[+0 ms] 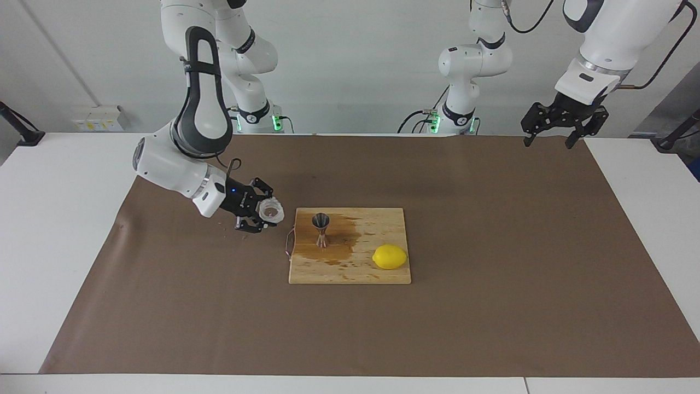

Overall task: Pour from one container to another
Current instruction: 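Carry the white cup with the right gripper above the metal cup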

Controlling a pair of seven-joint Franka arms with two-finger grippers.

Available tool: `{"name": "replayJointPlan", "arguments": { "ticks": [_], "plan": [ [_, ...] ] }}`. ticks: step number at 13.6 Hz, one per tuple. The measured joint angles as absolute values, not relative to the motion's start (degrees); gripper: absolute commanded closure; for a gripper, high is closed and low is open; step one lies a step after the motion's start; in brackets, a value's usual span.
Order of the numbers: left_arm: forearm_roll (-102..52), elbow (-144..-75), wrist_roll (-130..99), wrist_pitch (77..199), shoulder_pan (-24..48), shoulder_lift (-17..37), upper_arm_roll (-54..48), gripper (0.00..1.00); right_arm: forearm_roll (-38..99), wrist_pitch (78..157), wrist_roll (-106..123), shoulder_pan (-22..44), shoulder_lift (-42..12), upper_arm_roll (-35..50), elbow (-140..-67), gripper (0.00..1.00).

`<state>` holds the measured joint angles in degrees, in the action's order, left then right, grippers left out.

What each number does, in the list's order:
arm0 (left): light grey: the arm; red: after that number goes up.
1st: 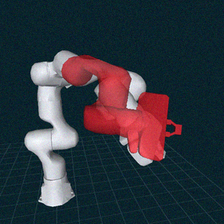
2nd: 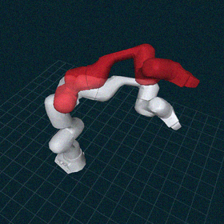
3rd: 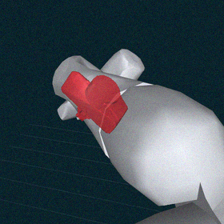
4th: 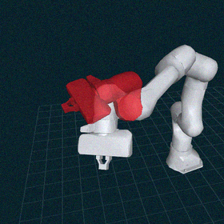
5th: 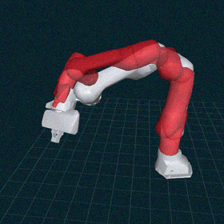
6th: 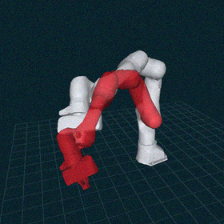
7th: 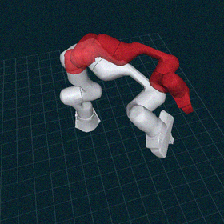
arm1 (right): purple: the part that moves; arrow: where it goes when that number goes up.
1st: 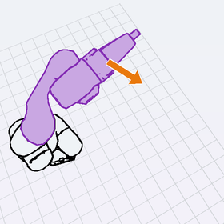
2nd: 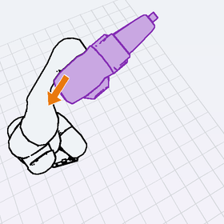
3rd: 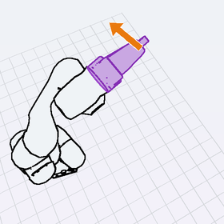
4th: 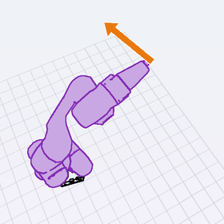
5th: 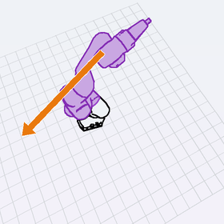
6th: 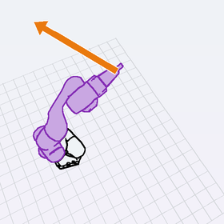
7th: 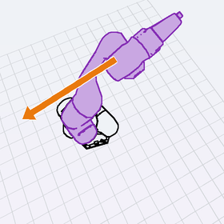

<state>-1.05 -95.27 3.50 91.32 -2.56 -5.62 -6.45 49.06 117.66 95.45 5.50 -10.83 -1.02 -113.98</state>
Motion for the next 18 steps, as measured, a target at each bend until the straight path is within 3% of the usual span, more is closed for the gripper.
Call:
{"name": "replayJointPlan", "arguments": {
  "ticks": [3,18],
  "plan": [
    [-1.1,-95.3,3.5,91.5,-2.6,-5.6,-6.4,0.00,44.5,121.3,89.0,10.0,-10.8,-1.0,-113.8,0.72],
    [-1.2,-95.7,3.7,92.3,-0.1,-5.6,-3.7,0.00,23.2,124.4,68.1,16.4,-9.1,-1.0,-111.2,0.71]
  ]
}}
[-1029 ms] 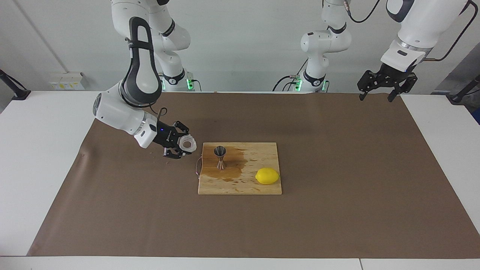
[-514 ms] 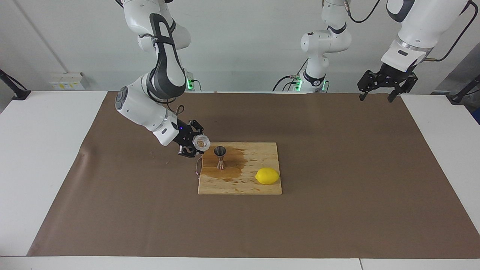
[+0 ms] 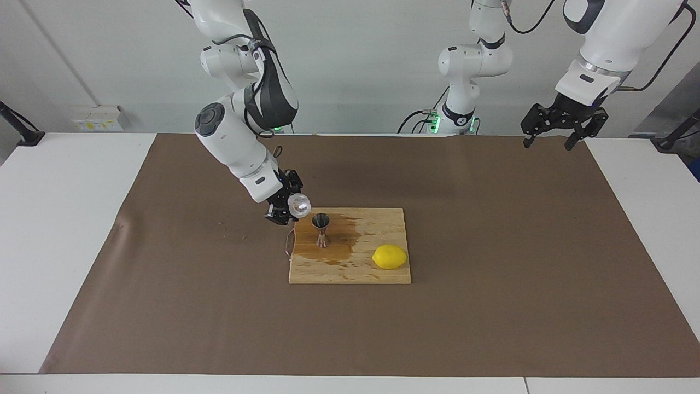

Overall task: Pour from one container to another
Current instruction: 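Carry the white cup with the right gripper above the metal cup, then tilt the white cup with the right gripper to pour into the metal cup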

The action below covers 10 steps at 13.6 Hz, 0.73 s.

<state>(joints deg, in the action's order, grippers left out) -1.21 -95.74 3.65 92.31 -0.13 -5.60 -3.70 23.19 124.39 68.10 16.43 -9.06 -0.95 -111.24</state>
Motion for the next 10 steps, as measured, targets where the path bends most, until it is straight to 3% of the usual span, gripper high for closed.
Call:
{"name": "replayJointPlan", "arguments": {
  "ticks": [10],
  "plan": [
    [-1.2,-95.1,3.7,92.4,-0.5,-4.1,-4.2,0.00,11.5,124.8,60.6,19.6,-9.1,-0.9,-110.0,0.71]
  ]
}}
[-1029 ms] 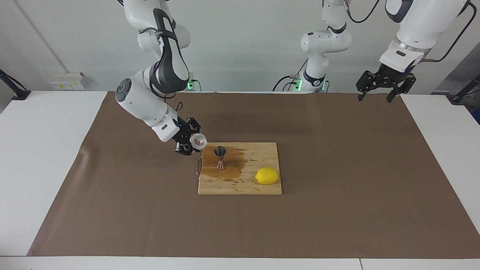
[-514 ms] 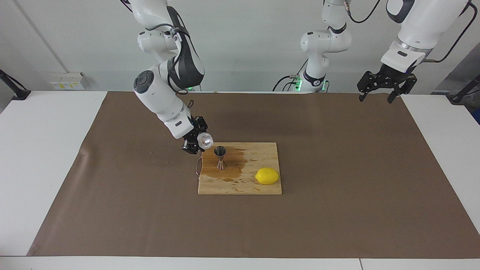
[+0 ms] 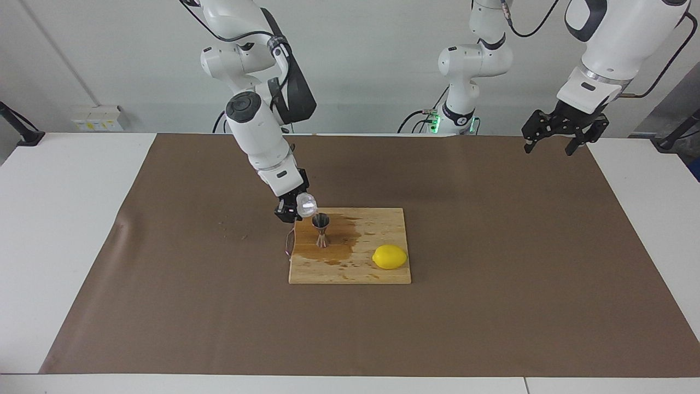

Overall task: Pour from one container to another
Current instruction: 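Tilt the white cup with the right gripper to pour into the metal cup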

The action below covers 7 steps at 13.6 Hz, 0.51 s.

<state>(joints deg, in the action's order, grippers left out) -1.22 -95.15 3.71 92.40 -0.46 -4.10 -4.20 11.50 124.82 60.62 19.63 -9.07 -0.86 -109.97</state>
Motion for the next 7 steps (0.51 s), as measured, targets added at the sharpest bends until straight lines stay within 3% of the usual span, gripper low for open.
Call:
{"name": "replayJointPlan", "arguments": {
  "ticks": [7],
  "plan": [
    [-1.2,-94.8,3.7,91.6,-0.5,-4.7,-4.2,0.00,11.1,123.7,60.4,19.7,-9.1,-0.9,-109.5,0.71]
  ]
}}
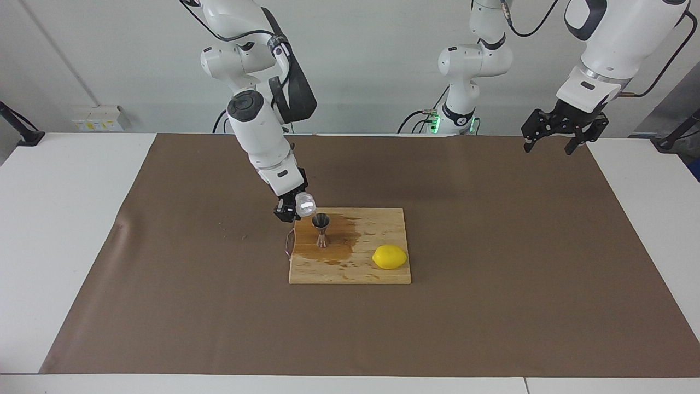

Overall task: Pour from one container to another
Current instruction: 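Tilt the white cup with the right gripper to pour into the metal cup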

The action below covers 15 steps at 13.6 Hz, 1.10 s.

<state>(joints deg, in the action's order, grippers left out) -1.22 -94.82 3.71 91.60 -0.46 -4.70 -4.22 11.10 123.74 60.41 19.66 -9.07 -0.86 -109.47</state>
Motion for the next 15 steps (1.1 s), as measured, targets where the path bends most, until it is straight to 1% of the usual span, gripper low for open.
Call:
{"name": "replayJointPlan", "arguments": {
  "ticks": [12,15],
  "plan": [
    [-1.2,-94.9,3.7,90.7,-0.5,-5.3,-4.4,0.00,11.1,123.9,60.3,19.7,-9.5,-0.9,-108.8,0.71],
    [-1.2,-94.9,3.7,90.6,-0.5,-5.3,-4.4,0.00,11.3,125.1,60.3,19.7,-9.7,-0.9,-108.8,0.71]
  ]
}}
